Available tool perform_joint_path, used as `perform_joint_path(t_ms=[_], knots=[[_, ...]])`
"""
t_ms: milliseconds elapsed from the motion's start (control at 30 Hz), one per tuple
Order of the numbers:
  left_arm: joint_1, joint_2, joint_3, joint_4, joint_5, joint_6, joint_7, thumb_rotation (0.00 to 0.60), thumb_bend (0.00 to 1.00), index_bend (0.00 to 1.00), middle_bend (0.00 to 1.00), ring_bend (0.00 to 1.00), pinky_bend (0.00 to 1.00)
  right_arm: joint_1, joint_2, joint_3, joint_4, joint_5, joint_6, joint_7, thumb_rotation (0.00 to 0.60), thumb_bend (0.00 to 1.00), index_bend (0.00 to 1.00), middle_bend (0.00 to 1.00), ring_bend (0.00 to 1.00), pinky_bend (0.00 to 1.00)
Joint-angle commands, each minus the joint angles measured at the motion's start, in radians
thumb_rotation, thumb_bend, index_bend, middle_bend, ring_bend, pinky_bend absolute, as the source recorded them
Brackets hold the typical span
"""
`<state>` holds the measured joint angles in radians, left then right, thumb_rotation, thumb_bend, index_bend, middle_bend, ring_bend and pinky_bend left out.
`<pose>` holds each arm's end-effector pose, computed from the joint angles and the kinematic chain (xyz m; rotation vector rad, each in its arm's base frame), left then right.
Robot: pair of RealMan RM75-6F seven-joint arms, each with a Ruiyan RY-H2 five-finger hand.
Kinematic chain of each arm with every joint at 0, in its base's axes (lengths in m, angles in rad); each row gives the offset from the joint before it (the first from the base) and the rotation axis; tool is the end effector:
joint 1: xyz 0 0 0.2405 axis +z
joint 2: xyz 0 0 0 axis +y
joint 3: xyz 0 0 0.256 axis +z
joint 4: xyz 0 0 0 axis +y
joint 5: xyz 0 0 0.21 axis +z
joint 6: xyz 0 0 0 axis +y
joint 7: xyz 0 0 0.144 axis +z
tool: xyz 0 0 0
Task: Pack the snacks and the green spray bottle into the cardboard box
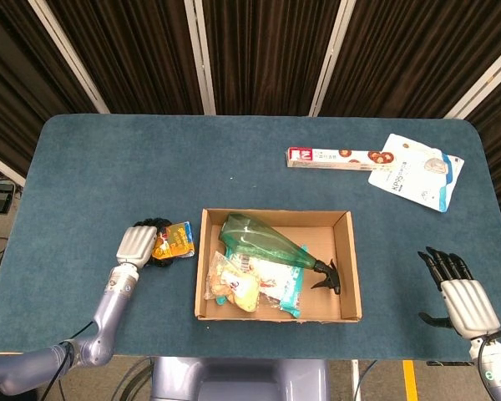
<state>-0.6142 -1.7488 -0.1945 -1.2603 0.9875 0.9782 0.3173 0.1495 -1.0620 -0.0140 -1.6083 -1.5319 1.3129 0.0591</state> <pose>-0.2091 0.3278 -0.0603 -1.6288 -1.1994 -0.8092 -0.3173 -0.1850 0.1462 1.5653 -1.0215 0.8013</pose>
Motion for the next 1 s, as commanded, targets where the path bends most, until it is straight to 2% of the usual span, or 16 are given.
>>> perform_joint_path(t_ms=[33, 167, 333, 500, 667, 833, 1000], knots=[[0.005, -0.021, -0.007, 0.014, 0.031, 0.035, -0.032, 0.6, 0.16, 0.51, 0.39, 0.37, 0.41, 0.0, 0.0, -0.001, 0.0, -0.002, 0.001, 0.002, 0.6, 0.01, 0.0, 0.0, 0.0, 0.0], [0.016, -0.021, -0.005, 0.007, 0.066, 0.075, -0.049, 0.6, 0.24, 0.57, 0.43, 0.41, 0.44, 0.001, 0.001, -0.002, -0.001, -0.004, -0.001, 0.006, 0.6, 0.01, 0.0, 0.0, 0.0, 0.0], [0.051, 0.005, 0.001, -0.036, 0.128, 0.169, -0.07, 0.6, 0.26, 0.59, 0.44, 0.43, 0.45, 0.002, 0.003, -0.007, -0.002, -0.014, -0.002, 0.011, 0.6, 0.01, 0.0, 0.0, 0.0, 0.0], [0.108, 0.109, 0.005, -0.166, 0.205, 0.286, -0.099, 0.6, 0.25, 0.59, 0.44, 0.43, 0.45, 0.0, 0.004, -0.012, -0.007, -0.028, 0.007, 0.011, 0.6, 0.01, 0.0, 0.0, 0.0, 0.0], [0.155, 0.253, -0.009, -0.347, 0.294, 0.395, -0.114, 0.6, 0.24, 0.59, 0.44, 0.43, 0.45, -0.003, 0.008, -0.018, -0.016, -0.044, 0.017, 0.01, 0.6, 0.01, 0.0, 0.0, 0.0, 0.0], [0.136, 0.328, -0.039, -0.498, 0.331, 0.386, -0.1, 0.6, 0.23, 0.59, 0.44, 0.42, 0.45, -0.006, 0.013, -0.024, -0.021, -0.066, 0.033, 0.022, 0.6, 0.01, 0.0, 0.0, 0.0, 0.0], [0.05, 0.296, -0.083, -0.573, 0.333, 0.313, -0.035, 0.6, 0.21, 0.59, 0.44, 0.42, 0.45, -0.007, 0.018, -0.026, -0.017, -0.083, 0.044, 0.041, 0.6, 0.01, 0.0, 0.0, 0.0, 0.0]])
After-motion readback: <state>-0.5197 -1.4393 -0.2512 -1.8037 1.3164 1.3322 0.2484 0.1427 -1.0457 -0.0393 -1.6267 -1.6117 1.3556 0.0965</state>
